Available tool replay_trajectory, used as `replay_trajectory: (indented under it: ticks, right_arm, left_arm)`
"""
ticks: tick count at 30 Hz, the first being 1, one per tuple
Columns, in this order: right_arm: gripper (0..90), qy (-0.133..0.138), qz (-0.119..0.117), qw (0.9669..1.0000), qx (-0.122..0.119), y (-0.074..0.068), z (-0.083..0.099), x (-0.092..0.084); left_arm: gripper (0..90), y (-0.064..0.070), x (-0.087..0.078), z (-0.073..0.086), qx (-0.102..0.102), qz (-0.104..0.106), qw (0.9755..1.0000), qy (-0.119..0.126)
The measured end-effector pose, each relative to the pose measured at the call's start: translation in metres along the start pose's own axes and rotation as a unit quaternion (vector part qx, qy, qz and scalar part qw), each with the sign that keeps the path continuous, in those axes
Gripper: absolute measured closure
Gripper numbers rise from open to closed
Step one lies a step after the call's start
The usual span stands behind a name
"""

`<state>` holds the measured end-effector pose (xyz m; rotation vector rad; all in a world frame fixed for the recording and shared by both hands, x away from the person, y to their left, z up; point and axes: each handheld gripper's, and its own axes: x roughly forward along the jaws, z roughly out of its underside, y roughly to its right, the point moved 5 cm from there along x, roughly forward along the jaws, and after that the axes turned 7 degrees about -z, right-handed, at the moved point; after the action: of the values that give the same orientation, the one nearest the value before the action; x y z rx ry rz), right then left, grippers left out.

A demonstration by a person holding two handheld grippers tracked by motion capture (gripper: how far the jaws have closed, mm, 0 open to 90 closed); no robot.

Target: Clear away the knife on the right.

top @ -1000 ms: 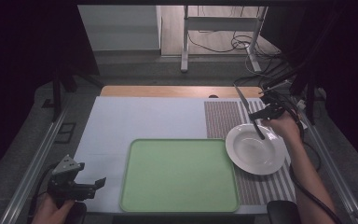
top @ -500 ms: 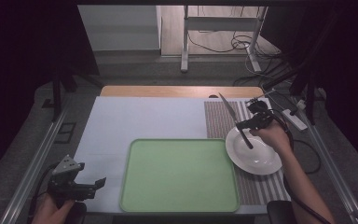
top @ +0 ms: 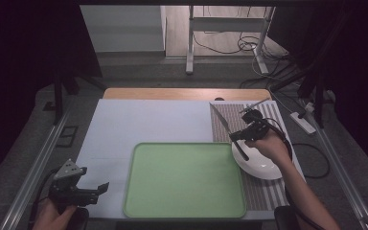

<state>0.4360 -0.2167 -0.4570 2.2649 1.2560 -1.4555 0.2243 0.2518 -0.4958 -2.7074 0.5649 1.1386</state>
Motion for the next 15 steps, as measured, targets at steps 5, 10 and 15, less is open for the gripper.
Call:
replay_trajectory:
  ticks: [5, 10, 15]
  right_arm:
    - [81.2, -0.005, -0.011, 0.9999, -0.007, -0.016, 0.003, 0.005]
    - [81.2, -0.011, -0.025, 0.9995, -0.018, -0.033, 0.008, 0.014]
    - [81.2, -0.025, -0.033, 0.9989, -0.022, -0.047, 0.017, 0.028]
  left_arm:
    - [4.1, 0.0, 0.0, 0.0, 0.001, -0.001, 1.0, 0.0]
    - [4.0, 0.0, 0.0, 0.0, 0.001, -0.001, 1.0, 0.001]
    - [4.0, 0.0, 0.0, 0.0, 0.003, -0.002, 1.0, 0.001]
